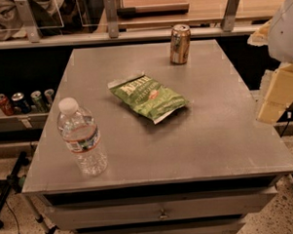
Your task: Pick green jalapeno chip bag
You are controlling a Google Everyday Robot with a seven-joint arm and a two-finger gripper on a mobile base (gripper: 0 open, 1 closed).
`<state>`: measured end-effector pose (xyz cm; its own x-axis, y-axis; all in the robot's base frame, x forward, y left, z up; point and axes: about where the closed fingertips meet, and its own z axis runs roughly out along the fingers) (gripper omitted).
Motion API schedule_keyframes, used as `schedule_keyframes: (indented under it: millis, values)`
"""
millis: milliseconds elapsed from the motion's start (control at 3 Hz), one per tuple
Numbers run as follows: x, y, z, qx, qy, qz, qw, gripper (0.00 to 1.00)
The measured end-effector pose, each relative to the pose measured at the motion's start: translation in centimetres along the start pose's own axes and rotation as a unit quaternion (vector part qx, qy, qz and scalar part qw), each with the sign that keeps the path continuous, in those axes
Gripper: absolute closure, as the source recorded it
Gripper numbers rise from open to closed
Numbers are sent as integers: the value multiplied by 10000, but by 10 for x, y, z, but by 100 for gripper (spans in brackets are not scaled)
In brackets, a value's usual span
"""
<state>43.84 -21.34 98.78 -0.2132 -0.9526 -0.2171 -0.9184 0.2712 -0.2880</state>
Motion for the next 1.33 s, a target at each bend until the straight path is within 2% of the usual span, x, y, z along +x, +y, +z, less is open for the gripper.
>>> schedule_keyframes:
  millis: [667, 1000, 1333]
  values:
    - [-4, -2, -1, -26, -122, 97, 9999, 0]
    - [-33, -18, 16, -181, -394, 241, 9988, 0]
    - [-73, -34, 62, -486, -737, 542, 9946, 0]
